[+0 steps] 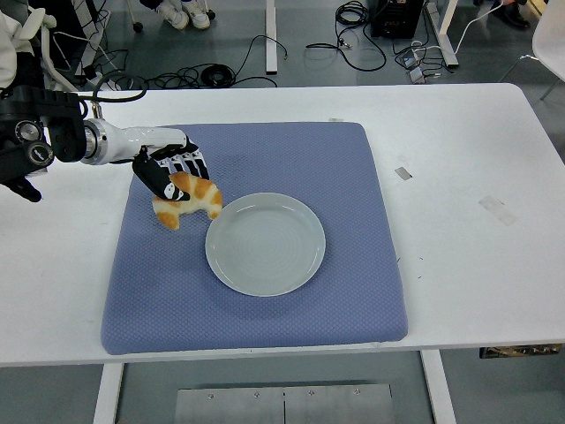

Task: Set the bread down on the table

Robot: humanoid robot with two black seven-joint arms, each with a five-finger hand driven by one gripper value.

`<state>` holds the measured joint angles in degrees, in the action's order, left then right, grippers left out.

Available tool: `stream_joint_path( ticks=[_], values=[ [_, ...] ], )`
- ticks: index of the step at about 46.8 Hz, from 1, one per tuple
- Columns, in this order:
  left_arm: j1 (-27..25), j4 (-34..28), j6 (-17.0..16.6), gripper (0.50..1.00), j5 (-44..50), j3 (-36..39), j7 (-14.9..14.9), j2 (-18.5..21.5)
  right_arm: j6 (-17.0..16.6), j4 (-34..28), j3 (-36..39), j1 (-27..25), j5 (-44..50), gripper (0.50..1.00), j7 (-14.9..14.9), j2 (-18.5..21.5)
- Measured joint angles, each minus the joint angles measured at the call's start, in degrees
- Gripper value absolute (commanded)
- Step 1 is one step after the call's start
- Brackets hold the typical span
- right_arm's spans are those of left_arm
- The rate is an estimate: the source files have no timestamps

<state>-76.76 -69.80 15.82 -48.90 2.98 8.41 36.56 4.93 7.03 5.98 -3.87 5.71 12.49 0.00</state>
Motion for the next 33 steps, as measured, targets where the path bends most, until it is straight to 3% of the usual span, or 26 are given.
stream_joint_path(
  ticks=[24,33],
  values=[
    [2.6,12.2,1.1,0.5,-1.7,0.5,-9.5,-3.0,0.0,0.0,0.0,0.0,0.0,1.0,0.0,0.0],
    [3.4,16.5,1.3,0.5,-2.4,0.6,-10.6,-4.7,0.0,0.0,0.0,0.0,0.0,1.0,0.0,0.0]
  ],
)
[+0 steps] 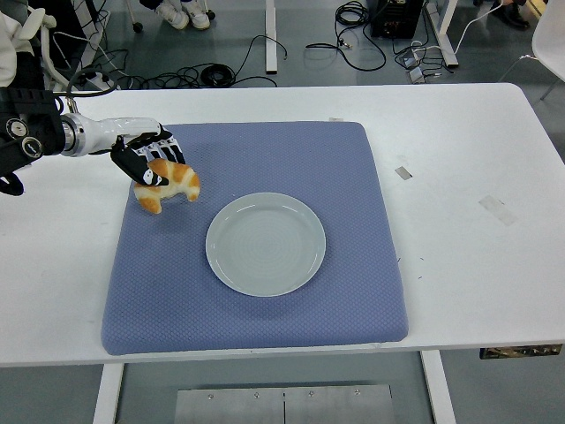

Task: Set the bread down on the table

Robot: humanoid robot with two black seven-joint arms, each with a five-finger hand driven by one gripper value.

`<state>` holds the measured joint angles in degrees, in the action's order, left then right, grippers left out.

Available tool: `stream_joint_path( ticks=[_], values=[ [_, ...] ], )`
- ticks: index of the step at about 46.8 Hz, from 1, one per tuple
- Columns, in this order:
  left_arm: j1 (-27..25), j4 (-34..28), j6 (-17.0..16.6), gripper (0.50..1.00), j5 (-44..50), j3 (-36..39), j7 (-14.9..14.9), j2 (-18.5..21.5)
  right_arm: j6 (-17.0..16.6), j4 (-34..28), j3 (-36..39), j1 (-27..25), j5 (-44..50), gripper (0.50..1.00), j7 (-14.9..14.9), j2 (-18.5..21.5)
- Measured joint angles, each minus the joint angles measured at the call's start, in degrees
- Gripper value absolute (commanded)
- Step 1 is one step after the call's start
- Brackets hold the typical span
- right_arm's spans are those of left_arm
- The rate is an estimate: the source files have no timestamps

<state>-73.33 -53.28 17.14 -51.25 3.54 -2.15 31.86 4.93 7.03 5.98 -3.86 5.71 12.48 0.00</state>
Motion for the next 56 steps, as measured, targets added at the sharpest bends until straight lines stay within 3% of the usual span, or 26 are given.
stream_joint_path(
  ticks=[42,43,45,48,51,56],
  values=[
    [2.4,4.2,-0.4,0.5,0.3,-1.7,-0.8,-4.3,0.0,0.0,0.0,0.0,0.0,1.0,0.0,0.0],
    [2.4,4.2,-0.4,0.525,0.4,-1.7,-0.8,-4.3,0.0,0.0,0.0,0.0,0.0,1.0,0.0,0.0],
    [2.4,4.2,-0.4,0.637,0.6,-1.9,-0.8,-4.3,0.0,0.0,0.0,0.0,0.0,1.0,0.0,0.0],
    [2.3,4.2,-0.4,0.747,0.8,-2.0,-0.7,-4.3,0.0,0.0,0.0,0.0,0.0,1.0,0.0,0.0],
    [2.3,4.2,-0.4,0.814,0.9,-2.3,-0.6,-4.3,0.0,0.0,0.0,0.0,0.0,1.0,0.0,0.0],
    [2.3,4.2,-0.4,0.878,1.8,-2.6,-0.6,-4.3,0.0,0.0,0.0,0.0,0.0,1.0,0.0,0.0]
  ],
)
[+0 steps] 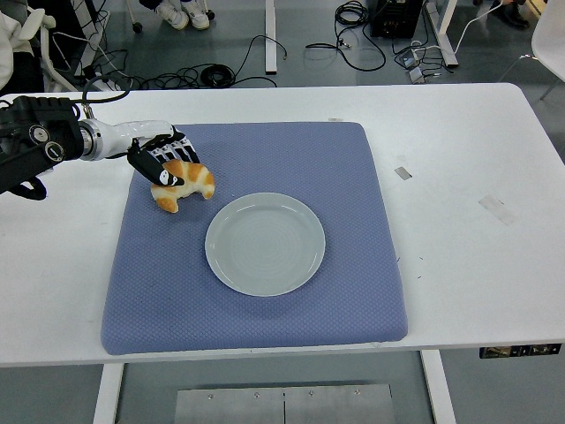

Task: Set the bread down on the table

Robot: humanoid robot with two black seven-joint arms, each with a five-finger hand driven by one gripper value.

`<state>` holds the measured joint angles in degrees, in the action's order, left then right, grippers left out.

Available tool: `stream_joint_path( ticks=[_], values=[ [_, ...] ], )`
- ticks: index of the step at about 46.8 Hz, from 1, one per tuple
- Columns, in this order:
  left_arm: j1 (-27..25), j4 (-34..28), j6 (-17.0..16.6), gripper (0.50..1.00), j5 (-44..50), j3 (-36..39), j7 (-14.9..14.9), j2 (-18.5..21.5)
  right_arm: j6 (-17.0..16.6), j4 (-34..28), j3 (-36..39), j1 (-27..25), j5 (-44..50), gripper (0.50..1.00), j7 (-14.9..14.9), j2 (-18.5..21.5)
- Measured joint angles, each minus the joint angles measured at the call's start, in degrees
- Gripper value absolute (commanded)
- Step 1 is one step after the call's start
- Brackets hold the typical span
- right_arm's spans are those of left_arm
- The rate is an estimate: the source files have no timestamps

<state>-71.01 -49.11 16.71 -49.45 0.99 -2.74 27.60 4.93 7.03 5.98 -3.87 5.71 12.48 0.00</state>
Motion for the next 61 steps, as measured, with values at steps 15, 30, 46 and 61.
stream_joint_path(
  ticks=[15,30,46,61],
  values=[
    [0.1,0.0,0.0,0.975,6.5,-0.2,0.5,0.2,0.0,0.0,0.0,0.0,0.0,1.0,0.0,0.0],
    [0.4,0.3,-0.7,0.98,9.8,-5.0,0.2,0.4,0.0,0.0,0.0,0.0,0.0,1.0,0.0,0.0],
    [2.8,5.3,-2.8,0.981,23.7,-21.1,0.4,0.2,0.0,0.0,0.0,0.0,0.0,1.0,0.0,0.0],
    [4.0,5.6,-2.8,0.981,34.7,-24.9,0.9,2.7,0.0,0.0,0.0,0.0,0.0,1.0,0.0,0.0]
  ],
)
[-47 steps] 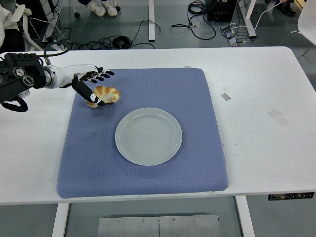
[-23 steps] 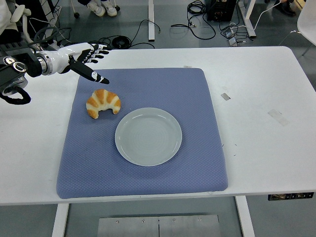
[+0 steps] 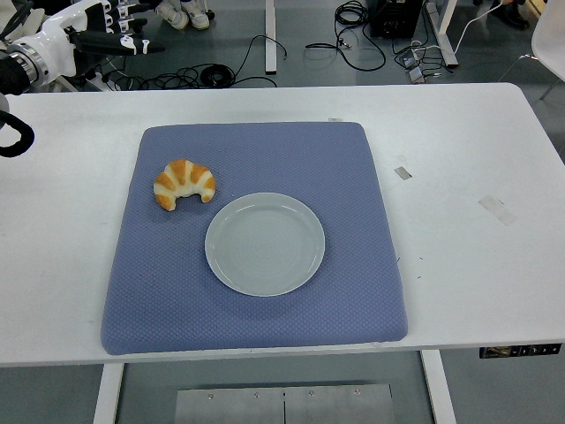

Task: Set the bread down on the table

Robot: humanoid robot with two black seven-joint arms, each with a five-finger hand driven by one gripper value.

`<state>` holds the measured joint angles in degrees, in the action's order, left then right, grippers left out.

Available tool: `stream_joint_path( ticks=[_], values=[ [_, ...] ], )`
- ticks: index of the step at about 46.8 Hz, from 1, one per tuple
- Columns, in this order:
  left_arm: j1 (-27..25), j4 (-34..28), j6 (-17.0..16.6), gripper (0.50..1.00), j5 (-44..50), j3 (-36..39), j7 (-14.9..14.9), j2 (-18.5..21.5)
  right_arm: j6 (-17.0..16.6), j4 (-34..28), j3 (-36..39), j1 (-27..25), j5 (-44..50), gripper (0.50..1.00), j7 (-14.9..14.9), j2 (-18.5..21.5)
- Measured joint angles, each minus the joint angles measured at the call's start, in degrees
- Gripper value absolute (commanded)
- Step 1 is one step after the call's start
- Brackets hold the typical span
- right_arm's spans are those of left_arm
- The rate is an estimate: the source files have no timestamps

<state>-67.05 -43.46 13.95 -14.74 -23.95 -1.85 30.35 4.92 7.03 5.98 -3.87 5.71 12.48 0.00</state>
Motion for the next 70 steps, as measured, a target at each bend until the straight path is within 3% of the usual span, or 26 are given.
stream_joint_path(
  ticks=[12,30,50,70],
  values=[
    [1.1,1.2,1.2,0.983,2.7,-1.0,-0.2,0.2,0.0,0.0,0.0,0.0,0.0,1.0,0.0,0.0],
    [5.7,8.4,2.1,0.983,6.1,-11.2,-0.3,-7.0,0.0,0.0,0.0,0.0,0.0,1.0,0.0,0.0],
    [8.6,14.3,10.5,0.983,12.4,-16.1,-0.2,-8.1,0.1,-0.1,0.0,-0.6,0.0,1.0,0.0,0.0],
    [9.7,17.9,10.7,0.983,15.2,-19.7,-0.3,-11.1,0.3,-0.2,0.1,0.2,0.0,1.0,0.0,0.0]
  ],
)
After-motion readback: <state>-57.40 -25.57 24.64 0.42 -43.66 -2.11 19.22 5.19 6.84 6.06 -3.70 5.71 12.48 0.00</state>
